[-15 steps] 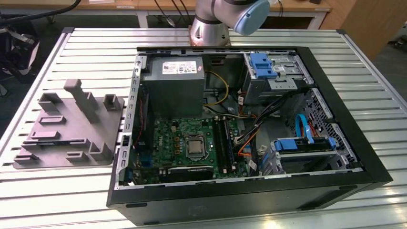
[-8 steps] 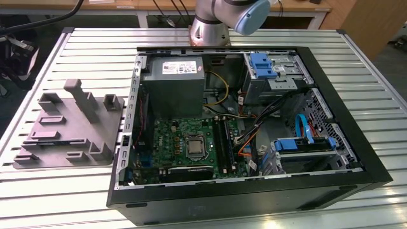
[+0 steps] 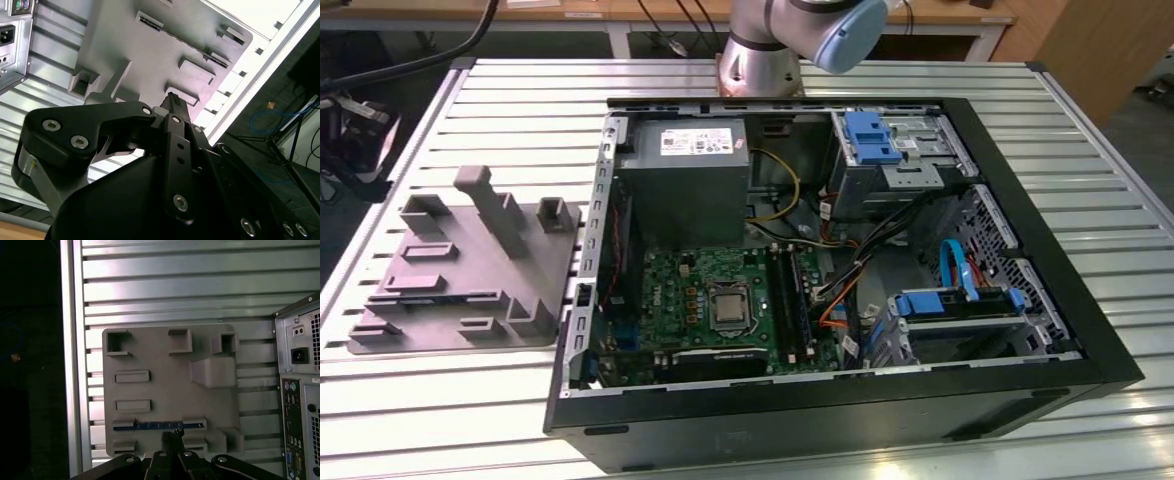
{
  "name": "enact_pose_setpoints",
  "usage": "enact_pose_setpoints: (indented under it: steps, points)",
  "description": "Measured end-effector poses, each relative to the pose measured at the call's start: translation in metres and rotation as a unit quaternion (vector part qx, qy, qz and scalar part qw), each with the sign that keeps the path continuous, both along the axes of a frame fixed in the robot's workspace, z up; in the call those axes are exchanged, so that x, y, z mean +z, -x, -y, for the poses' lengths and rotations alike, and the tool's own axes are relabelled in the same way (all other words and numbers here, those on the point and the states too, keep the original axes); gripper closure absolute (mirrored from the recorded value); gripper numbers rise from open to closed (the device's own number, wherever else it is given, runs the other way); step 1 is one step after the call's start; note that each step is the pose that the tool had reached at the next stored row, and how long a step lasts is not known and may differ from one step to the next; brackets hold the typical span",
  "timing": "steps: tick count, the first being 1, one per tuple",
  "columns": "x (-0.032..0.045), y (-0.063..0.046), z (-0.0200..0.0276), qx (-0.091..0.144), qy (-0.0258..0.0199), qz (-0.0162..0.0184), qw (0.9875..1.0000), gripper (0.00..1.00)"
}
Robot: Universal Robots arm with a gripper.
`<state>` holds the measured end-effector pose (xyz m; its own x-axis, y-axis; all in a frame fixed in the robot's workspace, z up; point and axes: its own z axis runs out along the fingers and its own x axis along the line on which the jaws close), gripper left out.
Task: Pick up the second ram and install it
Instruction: 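Reach for the second ram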
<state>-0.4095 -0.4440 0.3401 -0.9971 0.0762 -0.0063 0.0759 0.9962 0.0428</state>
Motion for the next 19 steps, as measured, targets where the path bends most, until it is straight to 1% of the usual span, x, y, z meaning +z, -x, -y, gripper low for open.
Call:
enact_pose_setpoints:
  steps: [7,14,19]
  points:
    - [-0.0070,0.000,0.0079,0.000,0.0000,-0.0020,1.0000,0.90]
    - [-0.0142,0.001,0.0149,0.000,0.0000,-0.0042,1.0000,0.90]
    - [-0.0194,0.001,0.0180,0.000,0.0000,-0.0056,1.0000,0.90]
